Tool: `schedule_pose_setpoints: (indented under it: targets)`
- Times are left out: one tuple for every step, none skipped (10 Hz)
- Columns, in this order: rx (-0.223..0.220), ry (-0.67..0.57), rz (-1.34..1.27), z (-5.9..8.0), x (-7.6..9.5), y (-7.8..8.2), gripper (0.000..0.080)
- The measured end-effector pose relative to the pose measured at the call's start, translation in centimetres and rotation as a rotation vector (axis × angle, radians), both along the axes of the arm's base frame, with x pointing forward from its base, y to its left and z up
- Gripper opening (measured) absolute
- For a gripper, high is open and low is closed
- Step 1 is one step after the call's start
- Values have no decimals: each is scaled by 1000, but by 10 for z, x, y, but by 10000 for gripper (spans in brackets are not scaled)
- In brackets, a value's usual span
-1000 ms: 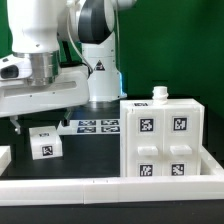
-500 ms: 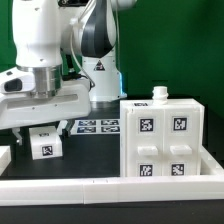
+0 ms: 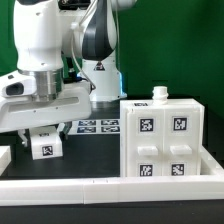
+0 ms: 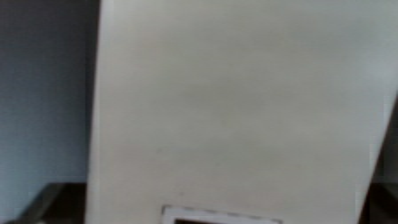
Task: Assemble cabinet
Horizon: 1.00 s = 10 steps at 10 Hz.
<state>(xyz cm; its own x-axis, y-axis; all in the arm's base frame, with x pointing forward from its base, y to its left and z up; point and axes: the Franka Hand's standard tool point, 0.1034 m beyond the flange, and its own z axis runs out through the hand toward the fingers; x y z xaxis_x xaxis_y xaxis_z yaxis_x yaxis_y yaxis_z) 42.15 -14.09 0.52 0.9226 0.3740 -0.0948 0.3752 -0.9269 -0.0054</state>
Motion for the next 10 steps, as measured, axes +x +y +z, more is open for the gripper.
schedule_pose_setpoints:
  targets:
    - [0, 0, 0, 0, 0, 0, 594]
    - [0, 0, 0, 0, 0, 0, 543]
    - [0, 0, 0, 0, 0, 0, 543]
    - [0, 0, 0, 0, 0, 0, 543]
    - [0, 1, 11, 2, 1, 1, 543]
    - [1, -10, 26, 11, 7, 7, 543]
    - [7, -15, 44, 24, 13, 17, 543]
    - [10, -26, 63, 36, 20, 27, 543]
    - [17, -25, 57, 51, 25, 40, 543]
    - [24, -17, 36, 65, 31, 53, 543]
